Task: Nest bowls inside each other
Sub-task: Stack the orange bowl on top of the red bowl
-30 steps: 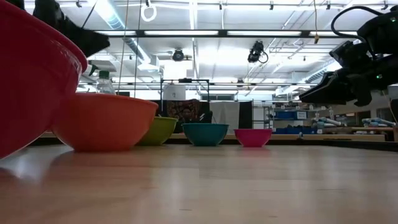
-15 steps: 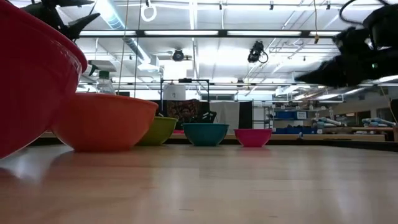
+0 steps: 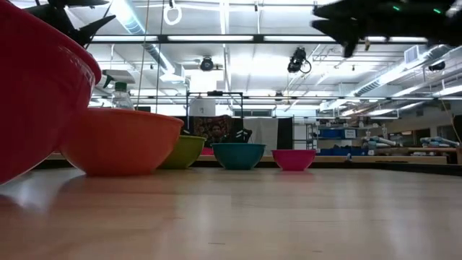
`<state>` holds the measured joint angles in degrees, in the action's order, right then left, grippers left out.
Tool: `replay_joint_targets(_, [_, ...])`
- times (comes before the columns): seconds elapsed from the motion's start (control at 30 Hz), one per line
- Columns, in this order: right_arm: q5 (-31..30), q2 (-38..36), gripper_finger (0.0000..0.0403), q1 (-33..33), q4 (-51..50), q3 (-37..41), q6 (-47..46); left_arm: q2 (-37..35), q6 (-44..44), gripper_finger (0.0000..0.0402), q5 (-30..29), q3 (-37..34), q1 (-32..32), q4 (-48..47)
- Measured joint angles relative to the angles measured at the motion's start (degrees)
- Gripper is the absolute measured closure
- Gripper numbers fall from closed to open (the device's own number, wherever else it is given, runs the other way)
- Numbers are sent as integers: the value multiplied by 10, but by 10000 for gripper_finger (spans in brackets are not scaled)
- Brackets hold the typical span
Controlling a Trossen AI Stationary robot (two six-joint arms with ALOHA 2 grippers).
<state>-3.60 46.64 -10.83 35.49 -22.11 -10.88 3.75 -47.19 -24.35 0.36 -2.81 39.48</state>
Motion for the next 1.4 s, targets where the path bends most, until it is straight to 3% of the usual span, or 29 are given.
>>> replay_joint_targets(0.1, [-2, 99, 245, -1, -2, -79, -123, 0, -4, 288, -36, 0, 0, 0])
replay_joint_targets(0.17, [-1, 157, 245, -5, -2, -129, -251, 0, -32, 288, -41, 0, 0, 0])
replay_joint_targets(0.23, [9, 212, 245, -13, 0, -175, -313, 0, -58, 288, -40, 0, 0, 4])
replay_joint_targets(0.47, [118, 365, 245, -17, 1, -310, -311, 0, -20, 288, 30, 58, 0, -30])
replay_joint_targets(0.63, [230, 456, 245, -17, -4, -402, -299, 1, 7, 282, 46, 153, 0, -256])
replay_joint_targets(0.7, [246, 489, 245, -13, -52, -452, -298, 3, 8, 270, 46, 197, 0, -361])
replay_joint_targets(0.77, [217, 517, 245, -3, -170, -509, -277, 5, 7, 250, 46, 236, 0, -458])
replay_joint_targets(0.87, [106, 563, 245, 15, -369, -590, -235, 12, 5, 211, 46, 280, 0, -564])
replay_joint_targets(0.93, [68, 595, 242, 21, -452, -631, -232, 16, -8, 181, 46, 297, 0, -613])
replay_joint_targets(1.13, [95, 669, 185, 20, -500, -683, -299, 26, -17, 114, 56, 303, 0, -672])
replay_joint_targets(1.23, [120, 709, 148, 11, -537, -699, -356, 33, -14, 104, 54, 303, 0, -685])
replay_joint_targets(1.4, [72, 746, 130, 9, -590, -726, -354, 44, -15, 102, 49, 303, 0, -685])
